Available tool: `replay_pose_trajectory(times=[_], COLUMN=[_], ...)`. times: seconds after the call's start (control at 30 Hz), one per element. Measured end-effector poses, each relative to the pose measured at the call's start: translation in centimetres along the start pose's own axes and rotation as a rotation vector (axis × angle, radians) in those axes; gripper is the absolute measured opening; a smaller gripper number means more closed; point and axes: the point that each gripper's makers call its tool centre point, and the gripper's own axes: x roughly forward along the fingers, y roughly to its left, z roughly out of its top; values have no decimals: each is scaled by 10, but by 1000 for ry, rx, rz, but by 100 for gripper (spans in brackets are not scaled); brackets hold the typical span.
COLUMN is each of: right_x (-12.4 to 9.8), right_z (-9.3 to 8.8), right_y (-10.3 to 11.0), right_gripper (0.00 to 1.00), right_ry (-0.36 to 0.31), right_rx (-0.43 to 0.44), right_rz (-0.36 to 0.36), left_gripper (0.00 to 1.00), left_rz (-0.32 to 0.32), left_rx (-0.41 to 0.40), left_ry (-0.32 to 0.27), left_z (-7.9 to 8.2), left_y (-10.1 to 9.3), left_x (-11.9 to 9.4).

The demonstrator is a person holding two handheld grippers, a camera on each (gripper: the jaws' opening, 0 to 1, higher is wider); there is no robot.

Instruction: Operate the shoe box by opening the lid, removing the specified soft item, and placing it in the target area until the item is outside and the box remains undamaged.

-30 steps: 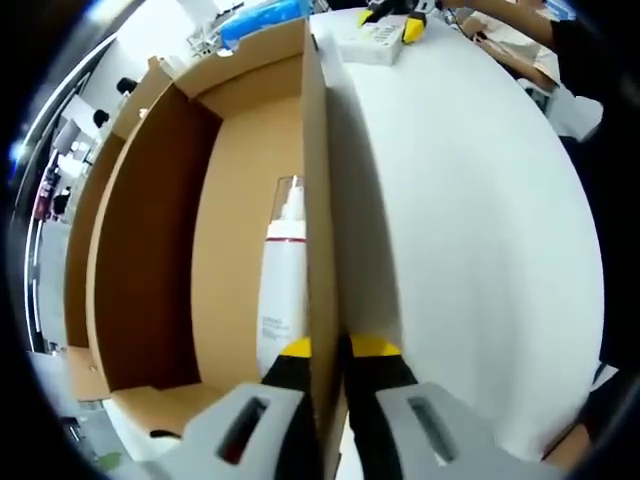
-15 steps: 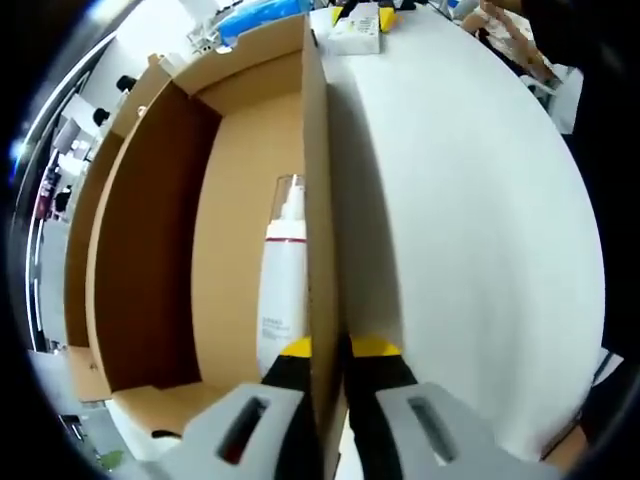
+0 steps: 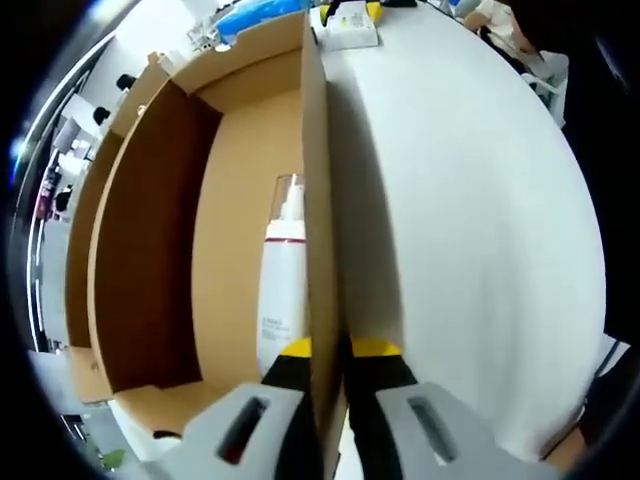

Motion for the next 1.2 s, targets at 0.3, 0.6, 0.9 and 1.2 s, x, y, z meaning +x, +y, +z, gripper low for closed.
replay_pose_trajectory(times=[0.3,0.6,0.9,1.2], right_x=[-2,2,1,-10], right_z=[-1,-2,-3,-4], right_y=[-8,-9,-12,-16], right_gripper=[48,48,48,53], right_ry=[-28,-33,-32,-29], right_rx=[11,14,54,118], right_rz=[-16,-1,-14,-73], left_gripper=[3,3,3,3], left_rz=[3,2,1,0], left_rx=[6,-6,-6,-4], left_ry=[11,12,12,9], left_z=[1,1,1,1], left_y=[-1,-2,-2,-2], left_x=[0,1,0,0])
